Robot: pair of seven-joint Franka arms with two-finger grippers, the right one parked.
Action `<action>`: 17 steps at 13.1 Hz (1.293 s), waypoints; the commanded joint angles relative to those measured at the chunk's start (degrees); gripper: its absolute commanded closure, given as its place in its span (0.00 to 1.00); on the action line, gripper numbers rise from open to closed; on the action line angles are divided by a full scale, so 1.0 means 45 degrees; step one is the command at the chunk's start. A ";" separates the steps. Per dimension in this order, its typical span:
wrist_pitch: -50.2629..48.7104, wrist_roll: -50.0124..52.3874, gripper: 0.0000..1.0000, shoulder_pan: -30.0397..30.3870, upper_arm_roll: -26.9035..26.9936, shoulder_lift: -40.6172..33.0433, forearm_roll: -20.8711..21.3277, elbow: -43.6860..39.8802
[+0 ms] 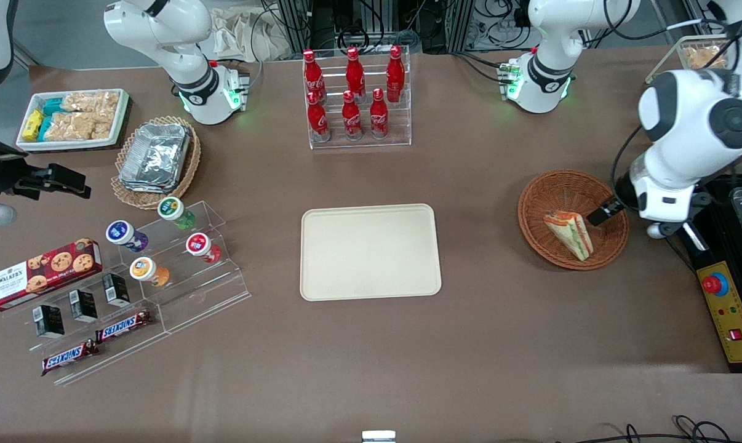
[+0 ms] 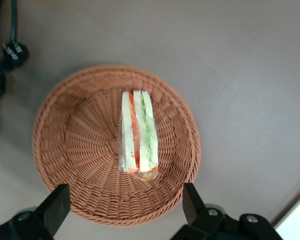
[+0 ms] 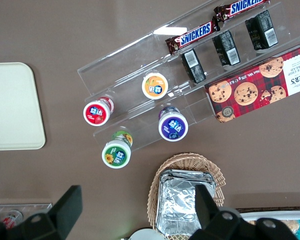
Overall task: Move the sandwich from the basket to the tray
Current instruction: 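Move the left gripper over the wrapped sandwich in the wicker basket, then lower the left gripper and close it on the sandwich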
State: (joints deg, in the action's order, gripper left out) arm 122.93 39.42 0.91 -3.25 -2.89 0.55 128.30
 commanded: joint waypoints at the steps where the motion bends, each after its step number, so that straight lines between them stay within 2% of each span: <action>1: 0.1115 0.0672 0.00 -0.0006 -0.0389 0.0209 0.0073 0.0627; 6: 0.3886 0.0810 0.00 0.0032 -0.0607 0.1342 0.0209 0.1876; 8: 0.4225 0.0752 0.00 0.0091 -0.0548 0.1812 0.0404 0.1996; 10: 0.4302 0.0771 0.00 0.0149 -0.0490 0.2222 0.1183 0.1977; 12: 0.4828 0.0752 0.01 0.0500 -0.0509 0.2574 0.1420 0.1996; 13: 0.4908 0.0751 0.41 0.0521 -0.0509 0.2692 0.1556 0.1977; 14: 0.4889 0.0732 0.99 0.0521 -0.0509 0.2673 0.1848 0.1976; 17: 0.4889 0.0907 1.00 0.0501 -0.0509 0.2615 0.2007 0.1918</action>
State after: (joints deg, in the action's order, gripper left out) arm 143.96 41.86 2.91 -5.29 9.37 7.79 136.57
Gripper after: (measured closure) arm 0.401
